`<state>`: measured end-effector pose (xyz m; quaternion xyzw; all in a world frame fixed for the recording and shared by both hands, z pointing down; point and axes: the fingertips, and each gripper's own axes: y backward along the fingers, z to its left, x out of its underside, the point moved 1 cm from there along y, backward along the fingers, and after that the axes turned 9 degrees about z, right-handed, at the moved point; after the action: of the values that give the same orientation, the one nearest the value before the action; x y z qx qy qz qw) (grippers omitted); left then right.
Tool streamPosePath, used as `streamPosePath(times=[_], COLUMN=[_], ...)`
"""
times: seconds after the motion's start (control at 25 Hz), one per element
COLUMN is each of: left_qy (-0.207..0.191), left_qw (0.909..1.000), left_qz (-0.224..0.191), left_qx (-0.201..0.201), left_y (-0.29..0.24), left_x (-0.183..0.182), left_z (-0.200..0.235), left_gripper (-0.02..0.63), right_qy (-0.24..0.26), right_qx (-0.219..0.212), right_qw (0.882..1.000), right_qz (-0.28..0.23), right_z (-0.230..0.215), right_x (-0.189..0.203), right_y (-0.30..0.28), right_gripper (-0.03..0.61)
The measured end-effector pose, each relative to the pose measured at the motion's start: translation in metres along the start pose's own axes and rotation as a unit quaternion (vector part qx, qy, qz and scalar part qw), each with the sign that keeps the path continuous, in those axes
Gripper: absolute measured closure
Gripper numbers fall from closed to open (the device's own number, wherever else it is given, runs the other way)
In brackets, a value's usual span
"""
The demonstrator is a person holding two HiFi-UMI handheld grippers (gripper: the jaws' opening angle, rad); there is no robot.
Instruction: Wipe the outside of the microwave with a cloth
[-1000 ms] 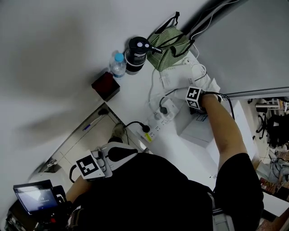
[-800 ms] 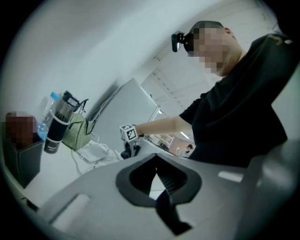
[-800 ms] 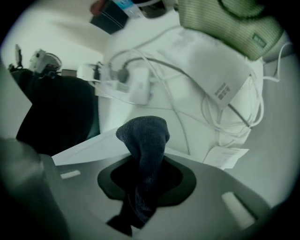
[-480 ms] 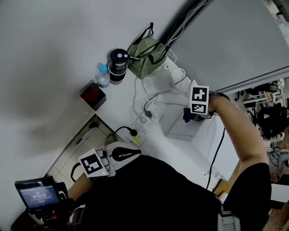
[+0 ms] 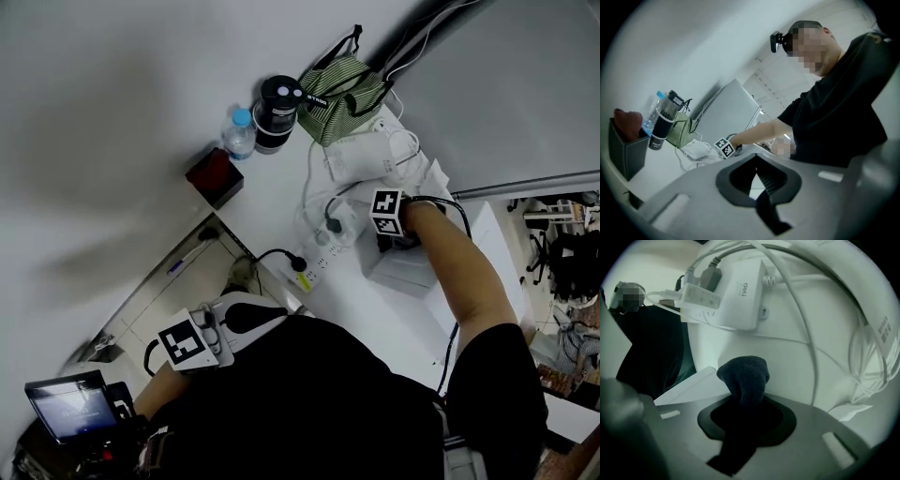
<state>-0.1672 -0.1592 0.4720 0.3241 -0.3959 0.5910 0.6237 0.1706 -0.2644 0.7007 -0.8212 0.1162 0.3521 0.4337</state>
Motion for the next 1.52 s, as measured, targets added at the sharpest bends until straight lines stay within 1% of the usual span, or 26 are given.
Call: streamPosePath(times=[0.16, 0.24, 0.32, 0.36, 0.4, 0.48, 0.56, 0.6, 0.68, 0.76, 0.88, 0.96, 1.08, 1.24, 1.36, 1.44, 1.52], left_qy=[-0.002, -0.009, -0.022, -0.029, -0.036, -0.046, -0.053, -0.055, -0.059, -0.059, -0.051, -0.042, -0.029, -0.016, -0.021, -0.032, -0.043], left_qw=[1.0000, 0.9999, 0.9995, 0.9991, 0.9986, 0.9973, 0.9960, 0.9955, 0.9948, 0.9947, 0.9957, 0.9968, 0.9984, 0.9994, 0.9993, 0.9988, 0.9981], left_qz=[0.003, 0.005, 0.007, 0.008, 0.009, 0.008, 0.006, 0.005, 0.005, 0.003, -0.001, -0.003, -0.001, -0.005, -0.002, 0.002, 0.006], left_qx=[-0.004, 0.005, 0.019, 0.028, 0.038, 0.057, 0.072, 0.077, 0.083, 0.085, 0.077, 0.067, 0.048, 0.031, 0.032, 0.036, 0.045], left_y=[0.003, -0.002, -0.010, -0.015, -0.020, -0.030, -0.037, -0.040, -0.044, -0.046, -0.041, -0.032, -0.018, -0.007, -0.007, -0.011, -0.018], left_x=[0.002, -0.002, -0.008, -0.012, -0.016, -0.025, -0.033, -0.036, -0.040, -0.039, -0.031, -0.023, -0.010, -0.002, -0.003, -0.006, -0.009], left_z=[0.001, -0.003, -0.009, -0.013, -0.018, -0.027, -0.033, -0.036, -0.038, -0.040, -0.039, -0.033, -0.023, -0.015, -0.014, -0.016, -0.021], left_gripper=[0.611, 0.611, 0.611, 0.611, 0.611, 0.611, 0.611, 0.611, 0.611, 0.611, 0.611, 0.611, 0.611, 0.611, 0.611, 0.611, 0.611], right_qy=[0.004, 0.006, 0.013, 0.022, 0.034, 0.061, 0.086, 0.094, 0.094, 0.084, 0.077, 0.068, 0.052, 0.053, 0.057, 0.065, 0.085], right_qx=[0.015, 0.006, -0.020, -0.026, -0.026, -0.022, -0.021, -0.018, -0.002, 0.019, 0.042, 0.037, 0.021, 0.021, 0.023, 0.015, 0.008], right_qw=[1.000, 0.999, 0.995, 0.992, 0.989, 0.984, 0.982, 0.983, 0.986, 0.990, 0.995, 0.996, 0.998, 0.998, 0.998, 0.997, 0.993], right_qz=[-0.016, -0.046, -0.097, -0.123, -0.144, -0.166, -0.166, -0.160, -0.138, -0.111, -0.056, -0.032, -0.017, -0.017, -0.021, -0.036, -0.078], right_z=[-0.006, 0.002, 0.024, 0.039, 0.057, 0.098, 0.134, 0.144, 0.144, 0.130, 0.102, 0.082, 0.059, 0.044, 0.043, 0.053, 0.076], right_x=[-0.013, -0.013, -0.004, 0.006, 0.019, 0.050, 0.073, 0.078, 0.076, 0.062, 0.035, 0.012, -0.016, -0.037, -0.046, -0.041, -0.023], right_y=[-0.007, 0.003, 0.033, 0.054, 0.076, 0.114, 0.132, 0.133, 0.121, 0.101, 0.067, 0.043, 0.012, -0.011, -0.015, 0.001, 0.039], right_gripper=[0.485, 0.485, 0.485, 0.485, 0.485, 0.485, 0.485, 0.485, 0.485, 0.485, 0.485, 0.486, 0.486, 0.488, 0.486, 0.486, 0.486])
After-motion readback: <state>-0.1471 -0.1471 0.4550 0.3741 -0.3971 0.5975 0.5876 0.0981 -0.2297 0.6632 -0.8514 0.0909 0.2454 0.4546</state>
